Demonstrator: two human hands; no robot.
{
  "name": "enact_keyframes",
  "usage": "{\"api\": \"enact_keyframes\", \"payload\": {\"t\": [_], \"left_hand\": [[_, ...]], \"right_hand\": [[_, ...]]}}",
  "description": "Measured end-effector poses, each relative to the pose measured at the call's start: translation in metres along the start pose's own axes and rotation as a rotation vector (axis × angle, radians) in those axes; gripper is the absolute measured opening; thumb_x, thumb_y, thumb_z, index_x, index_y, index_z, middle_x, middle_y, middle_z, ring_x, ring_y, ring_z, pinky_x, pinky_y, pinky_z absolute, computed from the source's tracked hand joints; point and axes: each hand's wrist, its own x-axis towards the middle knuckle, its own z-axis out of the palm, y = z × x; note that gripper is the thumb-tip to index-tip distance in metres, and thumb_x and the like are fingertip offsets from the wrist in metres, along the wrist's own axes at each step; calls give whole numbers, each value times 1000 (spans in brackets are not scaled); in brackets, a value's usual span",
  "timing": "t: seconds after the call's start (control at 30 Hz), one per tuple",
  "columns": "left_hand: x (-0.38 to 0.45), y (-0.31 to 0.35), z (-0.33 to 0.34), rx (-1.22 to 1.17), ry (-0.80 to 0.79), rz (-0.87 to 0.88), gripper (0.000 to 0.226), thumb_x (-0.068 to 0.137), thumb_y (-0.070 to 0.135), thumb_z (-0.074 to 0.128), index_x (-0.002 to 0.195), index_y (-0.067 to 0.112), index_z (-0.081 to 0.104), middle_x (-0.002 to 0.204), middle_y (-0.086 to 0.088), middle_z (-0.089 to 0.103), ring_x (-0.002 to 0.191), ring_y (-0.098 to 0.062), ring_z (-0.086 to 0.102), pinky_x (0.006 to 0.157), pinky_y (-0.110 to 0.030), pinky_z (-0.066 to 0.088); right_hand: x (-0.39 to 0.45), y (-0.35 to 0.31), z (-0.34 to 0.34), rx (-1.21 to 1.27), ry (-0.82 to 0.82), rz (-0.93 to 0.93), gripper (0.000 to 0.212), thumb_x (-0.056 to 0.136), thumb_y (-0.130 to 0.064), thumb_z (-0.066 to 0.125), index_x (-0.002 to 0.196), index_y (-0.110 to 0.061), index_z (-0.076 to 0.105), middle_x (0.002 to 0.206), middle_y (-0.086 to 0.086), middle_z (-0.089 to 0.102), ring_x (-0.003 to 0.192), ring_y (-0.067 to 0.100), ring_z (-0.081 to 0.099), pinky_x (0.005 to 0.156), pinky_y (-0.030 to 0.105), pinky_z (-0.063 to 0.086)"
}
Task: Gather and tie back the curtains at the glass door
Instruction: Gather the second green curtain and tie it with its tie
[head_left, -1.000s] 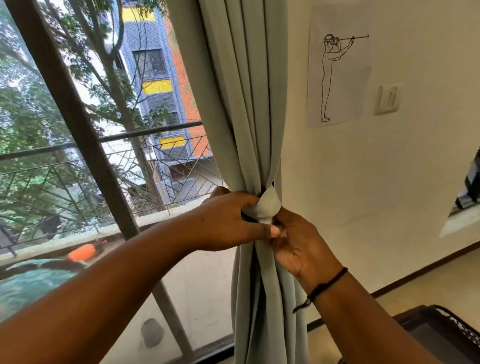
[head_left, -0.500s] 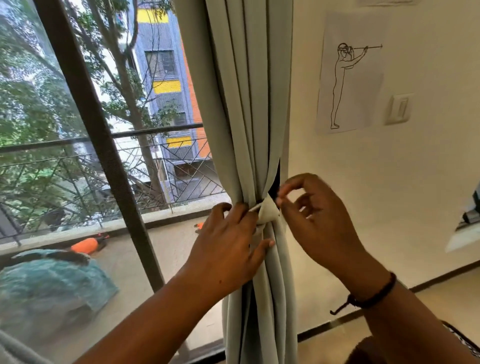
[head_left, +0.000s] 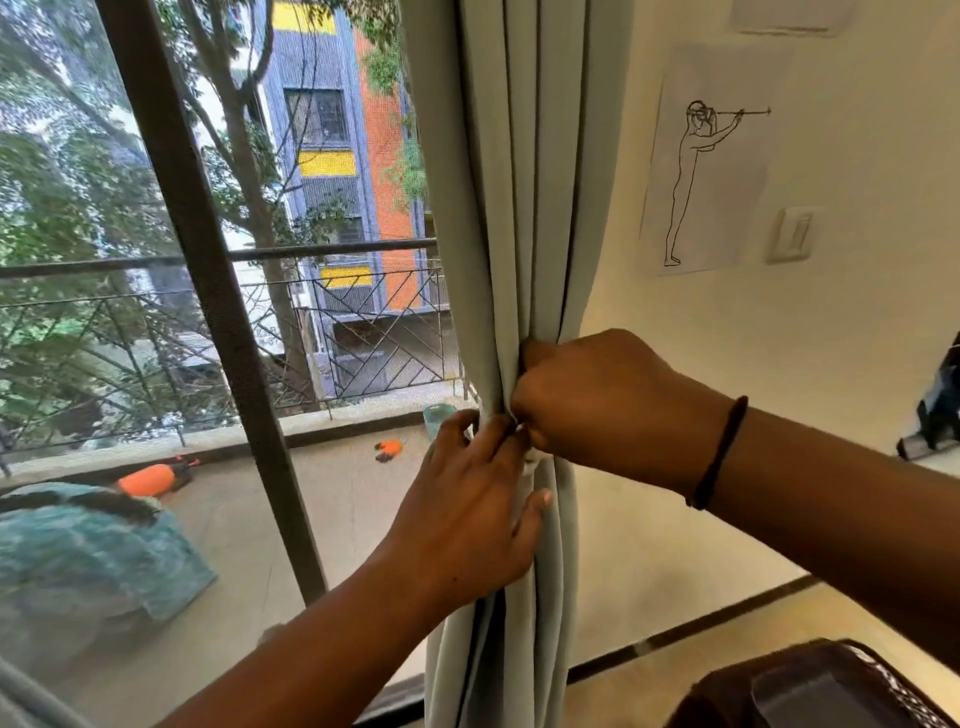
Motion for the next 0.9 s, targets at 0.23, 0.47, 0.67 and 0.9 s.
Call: {"api": "enact_keyframes", "payload": {"t": [0.23, 0.47, 0.67, 0.9], "left_hand": [[-15, -23, -5, -374, 310, -92, 39, 83, 45, 54, 115, 29, 40, 97, 7, 54, 94, -10, 46, 78, -12, 33], [-6, -57, -8, -490, 495, -55, 43, 77, 49, 57, 114, 30, 44, 87, 6, 60, 79, 0, 39, 66, -15, 31], [-18, -100, 1, -475, 585, 43, 34, 80, 45, 58, 101, 23, 44, 79, -2, 60, 74, -9, 46, 67, -20, 32], [-11, -119, 5, -696, 419, 40, 33, 86, 53, 53, 104, 25, 56, 95, 12, 54, 88, -7, 49, 77, -27, 44]], "right_hand": [[15, 2, -10, 245, -94, 28, 18, 85, -37, 51, 92, -23, 60, 88, -4, 54, 76, 14, 52, 56, 21, 37], [25, -33, -24, 425, 72, 260, 10, 87, -39, 50, 88, -29, 52, 90, -8, 49, 72, 10, 49, 60, 23, 40], [21, -57, -51, 410, 170, 508, 19, 82, -49, 46, 83, -32, 55, 77, -13, 48, 66, 4, 46, 56, 19, 32], [48, -73, -51, 577, 45, 594, 24, 84, -47, 53, 91, -25, 59, 88, -9, 56, 74, 5, 49, 60, 21, 35]]}}
